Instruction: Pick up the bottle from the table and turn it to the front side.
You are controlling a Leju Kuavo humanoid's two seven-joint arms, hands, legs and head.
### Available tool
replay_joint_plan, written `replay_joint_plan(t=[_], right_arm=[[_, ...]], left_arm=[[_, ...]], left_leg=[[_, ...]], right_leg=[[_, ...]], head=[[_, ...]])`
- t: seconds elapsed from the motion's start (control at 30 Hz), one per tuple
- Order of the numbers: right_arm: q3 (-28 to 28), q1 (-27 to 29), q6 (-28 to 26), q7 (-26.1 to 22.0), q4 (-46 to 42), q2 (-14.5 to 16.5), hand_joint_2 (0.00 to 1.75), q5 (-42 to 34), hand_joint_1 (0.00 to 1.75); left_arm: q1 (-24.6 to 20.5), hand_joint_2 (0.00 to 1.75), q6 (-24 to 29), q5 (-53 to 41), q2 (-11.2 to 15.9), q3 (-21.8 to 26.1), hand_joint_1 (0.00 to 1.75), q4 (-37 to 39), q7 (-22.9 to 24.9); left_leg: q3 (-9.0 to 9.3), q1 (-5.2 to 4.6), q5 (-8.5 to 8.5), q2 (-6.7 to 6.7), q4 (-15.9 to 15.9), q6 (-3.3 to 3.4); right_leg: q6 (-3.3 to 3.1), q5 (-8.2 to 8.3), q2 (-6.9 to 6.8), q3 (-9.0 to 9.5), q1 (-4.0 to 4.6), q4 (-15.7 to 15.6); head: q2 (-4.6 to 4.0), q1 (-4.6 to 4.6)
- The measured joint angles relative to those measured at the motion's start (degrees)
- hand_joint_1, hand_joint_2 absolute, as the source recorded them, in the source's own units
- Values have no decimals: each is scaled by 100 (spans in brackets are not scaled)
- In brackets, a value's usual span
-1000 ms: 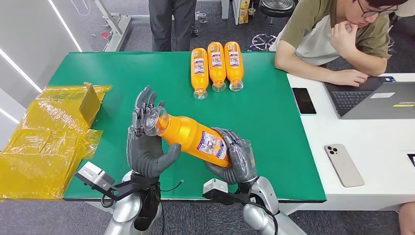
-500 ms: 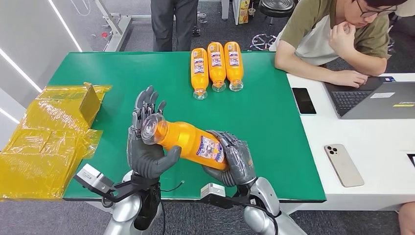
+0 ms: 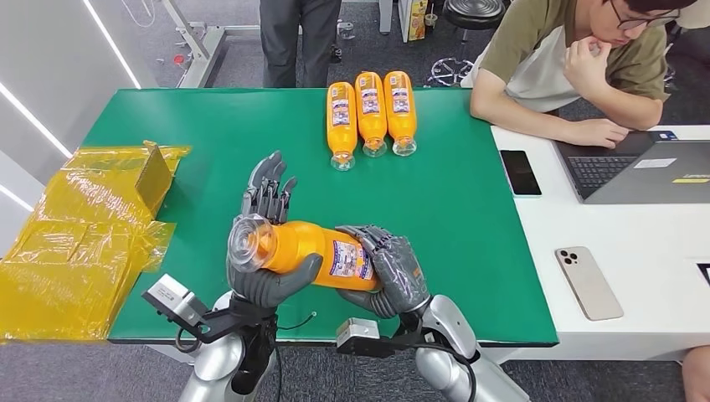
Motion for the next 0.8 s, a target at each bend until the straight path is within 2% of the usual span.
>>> replay_joint_plan(t=[0.03,0.07,0.33,0.43,0.47,0.57,0.6,0.8], right_arm=[[-3,4,-14,-19,-9,0,175,15,174],[-9,10,-34,-31,-21,0,175,28,174],[-57,35,-36,-36,-51,4,175,51,161],[-76,30,3,-31,-40,21,175,58,151],[-81,29,10,-31,-32,31,175,60,130],[-87,29,-6,-28,-7,55,175,61,21],[-88,30,-26,-24,-2,62,175,61,3],[-81,55,-468,-35,3,207,175,-145,0]], left_arm=[[0,175,-22,-16,-1,0,169,0,5],[0,175,-44,-26,-2,0,174,0,7],[2,175,-72,-40,-9,0,175,0,7],[11,175,-41,-31,-9,0,175,0,7],[12,175,-31,-27,-9,0,175,0,7],[13,175,-7,-20,-9,0,175,0,7],[13,175,7,-20,-9,0,175,0,8],[31,175,200,-36,-3,10,175,2,62]], left_leg=[[0,0,0,0,0,0],[0,0,0,0,0,0],[0,0,0,0,0,0],[0,0,0,0,0,0],[0,0,0,0,0,0],[-1,0,0,0,0,0],[-1,0,0,0,0,0],[-2,0,0,-1,-1,0]], right_leg=[[0,0,0,0,0,0],[0,0,0,0,0,0],[0,0,0,0,0,0],[0,0,0,0,0,0],[0,0,0,0,0,0],[0,0,-1,0,0,0],[0,0,0,0,0,0],[0,0,-1,-1,0,0]], head=[[0,0],[0,0],[0,0],[0,1],[0,1],[0,0],[0,0],[0,0]])
